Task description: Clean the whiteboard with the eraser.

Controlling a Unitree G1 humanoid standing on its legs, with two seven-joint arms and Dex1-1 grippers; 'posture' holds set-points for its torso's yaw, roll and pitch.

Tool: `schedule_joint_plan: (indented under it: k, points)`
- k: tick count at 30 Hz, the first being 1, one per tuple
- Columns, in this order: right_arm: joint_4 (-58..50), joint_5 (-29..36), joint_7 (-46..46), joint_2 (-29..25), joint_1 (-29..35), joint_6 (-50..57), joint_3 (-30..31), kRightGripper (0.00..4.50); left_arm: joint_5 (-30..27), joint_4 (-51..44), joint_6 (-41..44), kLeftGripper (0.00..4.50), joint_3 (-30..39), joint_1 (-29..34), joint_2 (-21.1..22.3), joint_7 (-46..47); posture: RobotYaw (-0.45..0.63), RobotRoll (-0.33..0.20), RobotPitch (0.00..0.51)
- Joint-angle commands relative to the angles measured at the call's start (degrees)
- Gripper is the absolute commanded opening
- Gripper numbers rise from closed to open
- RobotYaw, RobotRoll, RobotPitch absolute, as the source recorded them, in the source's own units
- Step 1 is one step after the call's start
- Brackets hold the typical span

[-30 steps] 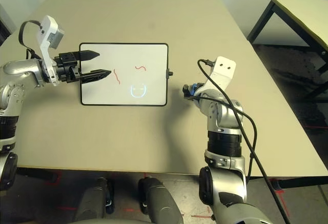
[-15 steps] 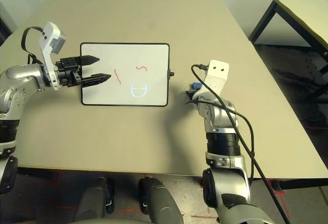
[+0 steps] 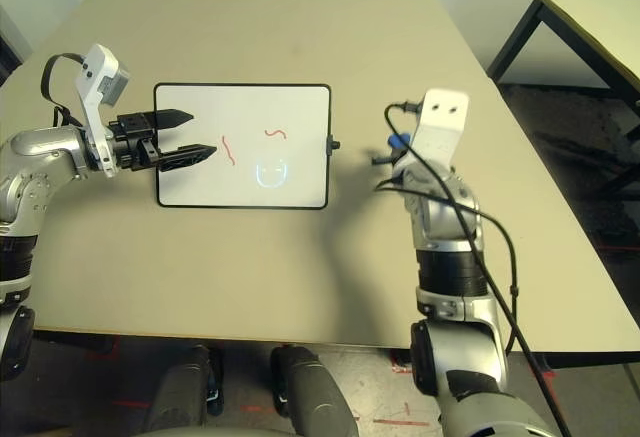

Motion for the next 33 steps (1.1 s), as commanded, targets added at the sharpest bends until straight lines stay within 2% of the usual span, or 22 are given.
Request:
schedule_joint_plan:
  k: [1, 6, 11, 19, 28, 33]
  points:
    - [-3.47, 2.82, 5.71, -0.85, -3.90, 1.26, 1.82, 0.54, 0.48, 1.59, -0.68, 4.50, -0.82, -0.81, 0.20, -0.86, -0.03, 0.000, 0.103]
    - [-7.53, 5.14, 11.40, 1.66, -6.69, 4.07, 7.99, 0.54, 1.38, 3.81, -1.65, 4.50, -1.27, -1.59, 0.47, -1.77, -0.03, 0.000, 0.088]
    - [-7.23, 4.22, 13.02, 4.34, -4.94, 4.02, 14.50, 0.54, 1.99, 4.52, -1.27, 4.50, -1.63, -1.50, 1.00, -2.48, -0.02, 0.000, 0.086]
    - [-4.51, 1.37, 13.81, 5.28, -1.72, 1.19, 21.48, 0.54, 1.26, 2.70, 0.16, 4.50, -1.32, -1.06, 1.91, -2.23, 0.02, 0.000, 0.096]
    - [-4.49, -0.93, 15.03, 7.08, 1.04, 1.50, 25.51, 0.48, 0.43, 0.04, 2.26, 4.50, -0.88, -0.13, 2.13, -1.40, 0.03, 0.000, 0.112]
    - [-3.95, -1.85, 15.32, 6.86, 0.74, 1.31, 25.65, 0.45, 0.32, 0.08, 2.57, 4.50, -1.07, -0.55, 1.82, -1.19, 0.02, 0.000, 0.117]
